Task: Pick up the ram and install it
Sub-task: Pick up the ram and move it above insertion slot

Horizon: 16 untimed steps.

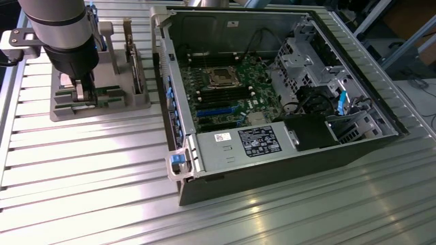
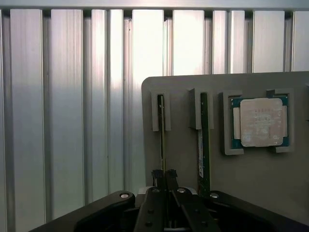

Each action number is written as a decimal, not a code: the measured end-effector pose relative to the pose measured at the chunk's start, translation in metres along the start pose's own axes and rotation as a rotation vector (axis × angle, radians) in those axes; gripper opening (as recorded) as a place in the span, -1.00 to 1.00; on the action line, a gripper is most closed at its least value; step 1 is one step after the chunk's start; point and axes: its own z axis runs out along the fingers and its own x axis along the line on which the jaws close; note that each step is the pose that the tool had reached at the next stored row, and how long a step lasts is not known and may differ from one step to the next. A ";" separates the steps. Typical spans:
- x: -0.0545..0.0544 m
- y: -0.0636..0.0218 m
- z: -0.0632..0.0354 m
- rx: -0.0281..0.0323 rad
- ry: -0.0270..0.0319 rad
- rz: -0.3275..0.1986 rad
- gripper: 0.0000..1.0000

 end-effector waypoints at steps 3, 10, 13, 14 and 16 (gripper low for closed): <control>0.000 0.0000 -0.0002 0.0004 -0.0002 0.000 -0.76; 0.000 0.0002 -0.0063 0.0001 -0.0001 0.000 -0.76; 0.000 0.0004 -0.0102 0.0001 -0.0001 0.000 -0.76; 0.000 0.0005 -0.0122 0.0000 0.0000 0.000 -0.76; 0.000 0.0006 -0.0151 0.0000 0.0000 0.000 -0.76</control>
